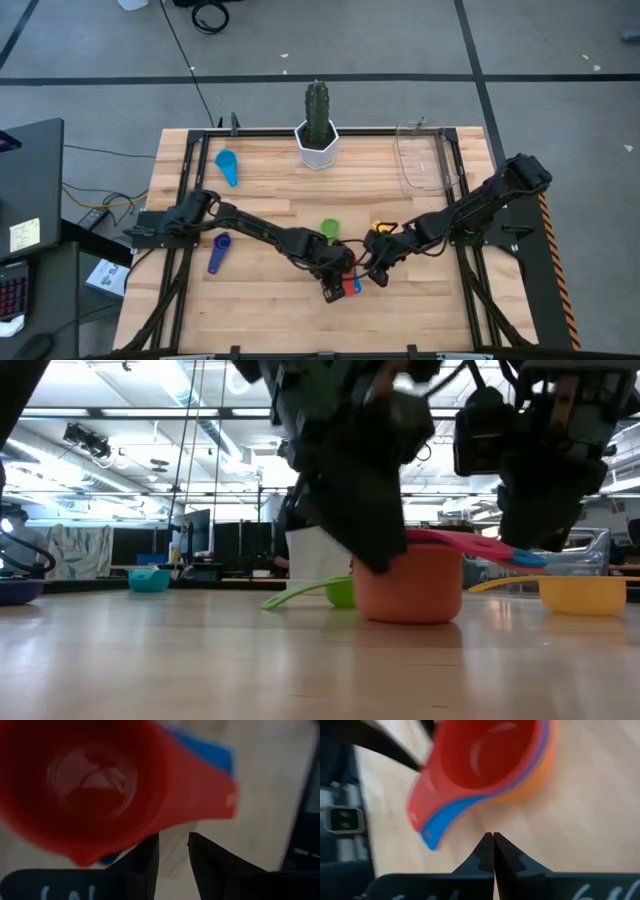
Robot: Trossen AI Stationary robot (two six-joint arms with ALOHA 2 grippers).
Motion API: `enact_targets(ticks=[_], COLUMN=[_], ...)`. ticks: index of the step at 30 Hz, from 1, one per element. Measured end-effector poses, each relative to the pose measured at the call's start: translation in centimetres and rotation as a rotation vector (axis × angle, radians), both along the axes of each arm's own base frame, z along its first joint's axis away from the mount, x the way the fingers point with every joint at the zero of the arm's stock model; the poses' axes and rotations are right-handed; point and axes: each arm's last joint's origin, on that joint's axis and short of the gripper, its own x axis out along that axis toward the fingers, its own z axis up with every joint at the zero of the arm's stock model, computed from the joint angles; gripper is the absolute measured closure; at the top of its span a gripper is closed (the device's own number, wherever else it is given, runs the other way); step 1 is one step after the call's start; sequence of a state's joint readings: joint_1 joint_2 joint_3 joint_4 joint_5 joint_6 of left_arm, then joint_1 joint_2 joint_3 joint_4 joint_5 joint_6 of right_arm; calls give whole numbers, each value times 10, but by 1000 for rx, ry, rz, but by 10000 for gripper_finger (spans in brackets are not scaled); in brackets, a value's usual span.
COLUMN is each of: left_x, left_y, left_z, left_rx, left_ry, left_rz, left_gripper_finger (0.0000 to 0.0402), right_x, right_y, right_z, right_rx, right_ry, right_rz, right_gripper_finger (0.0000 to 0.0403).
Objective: Nest measuring cups in basket
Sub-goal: Stack the red measuring cup on top of the blue measuring cups, then stack the light blue measuring cup on top of the red measuring cups
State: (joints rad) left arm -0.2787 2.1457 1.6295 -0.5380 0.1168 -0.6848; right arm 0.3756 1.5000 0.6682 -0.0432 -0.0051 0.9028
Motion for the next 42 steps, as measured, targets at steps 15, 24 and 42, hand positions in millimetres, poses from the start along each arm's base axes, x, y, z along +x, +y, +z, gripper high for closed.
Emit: enact_targets(ticks=[15, 24, 42], left_x=[21, 16, -28], left_y=[2, 9, 31], left_z=[-10, -10, 67], left_rx=[-94, -106, 58], left_ry=[-138, -52, 5], left_rz=[58, 43, 121], left_gripper_finger=[292, 292, 292], right_x=[12, 8, -23], right_y=[8, 7, -7], right_z=[-10, -11, 108], right_rx=[72, 14, -269], right_ry=[-33, 34, 21], right_rz=[50, 115, 254], right_gripper_finger=[403, 403, 402])
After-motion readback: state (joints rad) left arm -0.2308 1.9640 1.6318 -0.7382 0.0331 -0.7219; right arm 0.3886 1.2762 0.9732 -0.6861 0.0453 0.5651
